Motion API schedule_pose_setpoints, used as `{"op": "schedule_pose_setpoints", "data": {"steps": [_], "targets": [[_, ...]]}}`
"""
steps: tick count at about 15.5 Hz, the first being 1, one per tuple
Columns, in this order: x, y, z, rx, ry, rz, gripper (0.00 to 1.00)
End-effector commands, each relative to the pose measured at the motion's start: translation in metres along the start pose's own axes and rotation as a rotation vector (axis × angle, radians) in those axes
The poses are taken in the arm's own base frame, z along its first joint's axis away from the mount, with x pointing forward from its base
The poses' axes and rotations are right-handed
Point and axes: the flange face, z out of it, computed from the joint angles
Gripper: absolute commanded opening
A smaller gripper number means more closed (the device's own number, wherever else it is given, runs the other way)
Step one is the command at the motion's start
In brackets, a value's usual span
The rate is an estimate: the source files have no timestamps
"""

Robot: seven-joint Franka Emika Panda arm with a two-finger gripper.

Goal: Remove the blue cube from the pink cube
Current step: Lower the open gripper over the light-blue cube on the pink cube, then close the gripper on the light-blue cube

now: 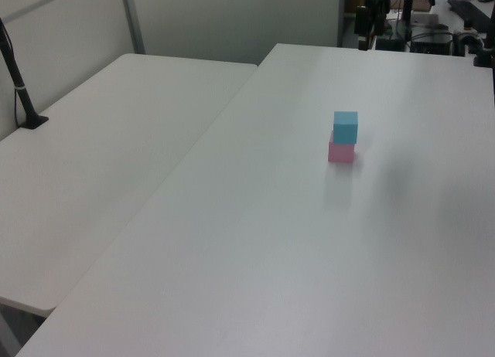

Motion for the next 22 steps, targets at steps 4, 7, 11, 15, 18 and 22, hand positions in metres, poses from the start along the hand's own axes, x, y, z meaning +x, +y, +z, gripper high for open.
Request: {"op": "schedule_pose_setpoints", "data": {"steps": [4,7,11,15,18,22], "targets": [[0.002,-0.007,0.004,0.022,0.008,-0.034,1.00],[0.013,-0.016,0.036,0.013,0.000,-0.111,1.00],[0.023,-0.034,0.087,0.005,-0.039,-0.285,1.00],[0.032,-0.067,0.150,-0.009,-0.103,-0.351,1.00],[0.038,-0.075,0.176,-0.017,-0.119,-0.353,1.00],[0.044,-0.077,0.201,-0.034,-0.112,-0.333,0.93]]}}
